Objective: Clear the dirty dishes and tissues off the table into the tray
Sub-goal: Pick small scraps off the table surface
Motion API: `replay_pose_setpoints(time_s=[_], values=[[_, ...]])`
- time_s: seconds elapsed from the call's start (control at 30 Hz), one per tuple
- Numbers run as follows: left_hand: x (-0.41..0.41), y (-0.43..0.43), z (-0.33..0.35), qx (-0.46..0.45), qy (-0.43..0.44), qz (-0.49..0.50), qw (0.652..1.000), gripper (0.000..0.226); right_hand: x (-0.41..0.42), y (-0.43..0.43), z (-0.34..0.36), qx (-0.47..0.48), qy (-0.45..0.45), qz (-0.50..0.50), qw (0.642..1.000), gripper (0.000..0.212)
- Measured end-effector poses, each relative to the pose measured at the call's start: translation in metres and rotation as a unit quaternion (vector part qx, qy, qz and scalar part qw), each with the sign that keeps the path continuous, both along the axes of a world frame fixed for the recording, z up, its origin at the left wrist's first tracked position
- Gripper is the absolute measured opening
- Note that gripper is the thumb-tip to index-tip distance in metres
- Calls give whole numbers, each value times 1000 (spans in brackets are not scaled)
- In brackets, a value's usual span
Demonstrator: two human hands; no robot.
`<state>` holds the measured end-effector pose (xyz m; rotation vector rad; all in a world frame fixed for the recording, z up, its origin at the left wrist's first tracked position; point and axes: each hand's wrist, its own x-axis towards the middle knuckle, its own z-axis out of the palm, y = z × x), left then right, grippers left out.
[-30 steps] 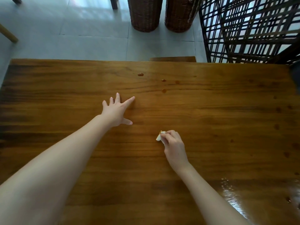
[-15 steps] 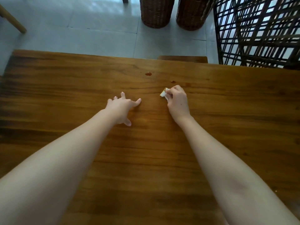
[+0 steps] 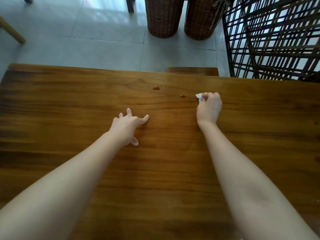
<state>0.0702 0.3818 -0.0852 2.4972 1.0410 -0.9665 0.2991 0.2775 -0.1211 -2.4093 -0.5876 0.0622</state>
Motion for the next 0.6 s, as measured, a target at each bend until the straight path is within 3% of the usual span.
replay_pose_setpoints(time_s=[0.33, 0.5, 0.6], values=[[0, -2, 2, -6, -3, 7, 1000, 111, -93, 95, -3, 24, 8, 186, 982, 16], [-2, -2, 4, -18, -4, 11, 1000, 111, -77, 109, -3, 15, 18, 227, 974, 15], [-1, -2, 4, -15, -2, 14, 1000, 112, -54, 99, -2, 42, 37, 179, 982, 16]])
